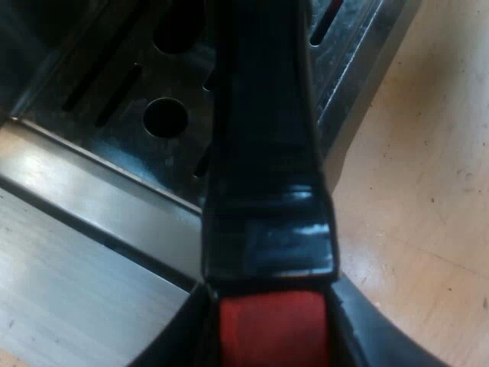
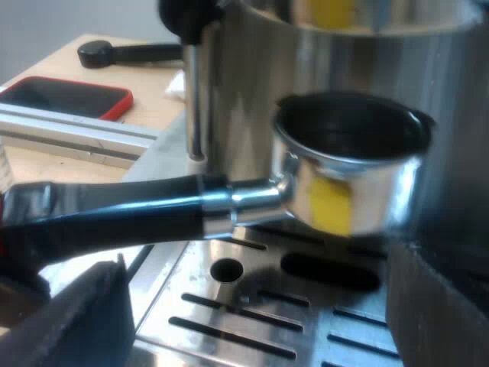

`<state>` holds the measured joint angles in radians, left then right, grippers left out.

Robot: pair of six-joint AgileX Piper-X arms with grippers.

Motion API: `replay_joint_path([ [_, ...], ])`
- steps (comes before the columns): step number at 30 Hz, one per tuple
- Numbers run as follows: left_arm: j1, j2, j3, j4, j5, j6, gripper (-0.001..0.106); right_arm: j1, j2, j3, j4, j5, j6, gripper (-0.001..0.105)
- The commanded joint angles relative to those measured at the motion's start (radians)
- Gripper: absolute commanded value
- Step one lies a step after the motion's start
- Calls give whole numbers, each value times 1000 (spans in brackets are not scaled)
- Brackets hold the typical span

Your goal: Put the handle in the coffee machine

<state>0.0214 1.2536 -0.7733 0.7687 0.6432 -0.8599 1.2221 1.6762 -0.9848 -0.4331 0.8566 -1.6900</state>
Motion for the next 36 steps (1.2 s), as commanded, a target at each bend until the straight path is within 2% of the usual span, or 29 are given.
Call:
replay_joint_path([
  [1,-3,-5,-15,-33,56,-11,0,-7,31,-1,-153,7,-91,71],
  [6,-3,-5,-15,-37,56,-11,0,-8,56,-1,-221,33,-148,71],
  [16,-3,-5,-28,-23,51,-11,0,-19,58,8,-223,104,-149,71],
  [19,-3,-5,-66,8,50,-11,0,-25,58,51,-264,134,-147,71],
  [23,-3,-2,-96,21,44,-11,0,-25,58,90,-306,134,-147,71],
  [36,-3,-2,-100,20,44,-40,0,-32,58,92,-310,126,-147,71],
])
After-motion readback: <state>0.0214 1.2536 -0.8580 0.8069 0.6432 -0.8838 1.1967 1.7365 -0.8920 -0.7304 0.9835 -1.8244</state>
